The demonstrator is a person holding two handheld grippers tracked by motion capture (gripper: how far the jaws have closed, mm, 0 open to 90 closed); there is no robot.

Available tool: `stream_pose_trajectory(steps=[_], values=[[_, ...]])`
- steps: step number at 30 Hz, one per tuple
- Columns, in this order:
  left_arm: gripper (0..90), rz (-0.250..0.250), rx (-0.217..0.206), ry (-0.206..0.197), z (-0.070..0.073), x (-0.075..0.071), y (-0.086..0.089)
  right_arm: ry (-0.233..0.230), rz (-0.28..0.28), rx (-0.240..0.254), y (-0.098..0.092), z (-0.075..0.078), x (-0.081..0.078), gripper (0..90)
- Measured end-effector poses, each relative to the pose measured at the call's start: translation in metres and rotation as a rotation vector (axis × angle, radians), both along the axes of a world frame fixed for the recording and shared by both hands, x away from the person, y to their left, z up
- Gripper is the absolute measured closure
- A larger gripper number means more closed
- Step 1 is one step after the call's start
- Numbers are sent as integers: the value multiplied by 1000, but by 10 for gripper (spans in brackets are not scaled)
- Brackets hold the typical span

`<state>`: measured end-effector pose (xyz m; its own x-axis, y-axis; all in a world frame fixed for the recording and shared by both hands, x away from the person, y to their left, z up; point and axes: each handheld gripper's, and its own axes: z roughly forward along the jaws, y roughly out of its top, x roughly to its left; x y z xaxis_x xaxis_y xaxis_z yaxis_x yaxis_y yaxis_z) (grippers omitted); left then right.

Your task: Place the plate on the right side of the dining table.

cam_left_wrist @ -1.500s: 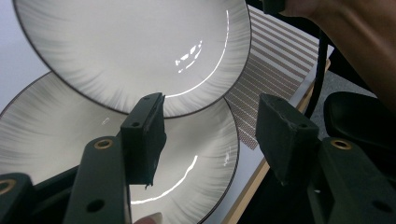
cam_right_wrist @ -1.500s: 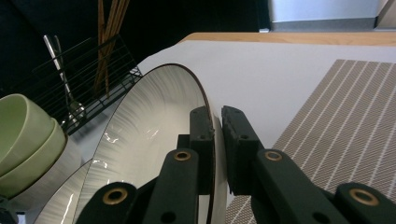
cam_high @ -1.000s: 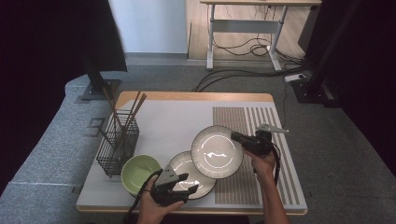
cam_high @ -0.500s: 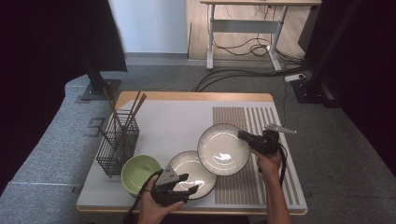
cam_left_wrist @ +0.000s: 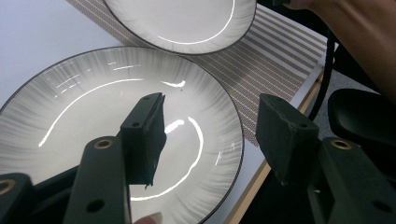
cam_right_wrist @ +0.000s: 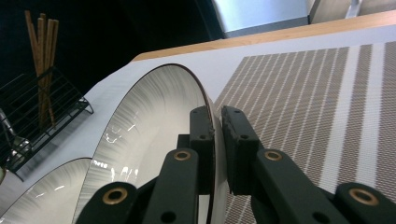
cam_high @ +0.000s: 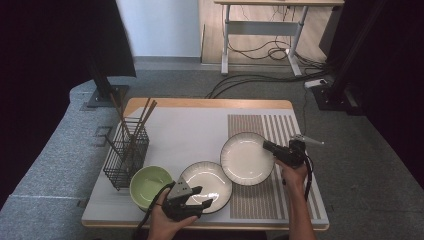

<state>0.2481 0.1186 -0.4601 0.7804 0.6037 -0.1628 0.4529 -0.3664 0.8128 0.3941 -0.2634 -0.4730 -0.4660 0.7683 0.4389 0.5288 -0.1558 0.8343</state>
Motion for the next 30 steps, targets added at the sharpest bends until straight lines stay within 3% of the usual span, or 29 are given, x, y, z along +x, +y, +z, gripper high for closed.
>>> stream_pose_trajectory(steps=[20,30], values=[[425,-3,1,-2,0,-1,-1,23,-120,-2,-38,-13,6,837],[425,-3,3,1,-1,-1,-1,45,-154,2,-51,-19,10,836]])
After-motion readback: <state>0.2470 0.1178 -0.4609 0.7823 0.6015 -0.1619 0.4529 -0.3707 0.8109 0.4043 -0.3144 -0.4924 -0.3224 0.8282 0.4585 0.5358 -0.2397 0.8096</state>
